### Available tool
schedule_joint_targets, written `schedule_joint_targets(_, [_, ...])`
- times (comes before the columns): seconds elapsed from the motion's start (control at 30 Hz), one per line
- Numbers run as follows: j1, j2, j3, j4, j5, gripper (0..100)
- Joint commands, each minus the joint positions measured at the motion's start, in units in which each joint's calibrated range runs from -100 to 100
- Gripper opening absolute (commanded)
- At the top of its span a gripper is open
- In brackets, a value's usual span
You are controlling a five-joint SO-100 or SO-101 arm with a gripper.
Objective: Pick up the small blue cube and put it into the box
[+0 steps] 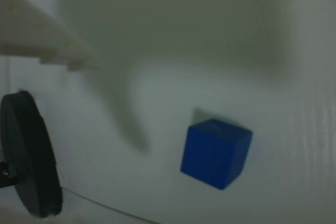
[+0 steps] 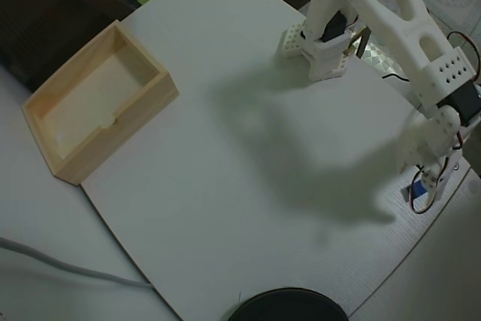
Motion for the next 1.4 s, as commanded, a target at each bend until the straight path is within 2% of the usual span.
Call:
schedule_joint_targets(0.0, [-0.28,-0.39,-2.53,-0.76,-0.21,32])
schedule_joint_targets(0.37, [-5.81,-0.31,1.9,-2.79,-0.21,32])
schedule_joint_targets(1.13, [-5.52,-0.22,11.67,-14.77,0.21,31])
schedule_joint_targets(1.37, [-5.44,2.14,11.76,-16.81,0.11,23])
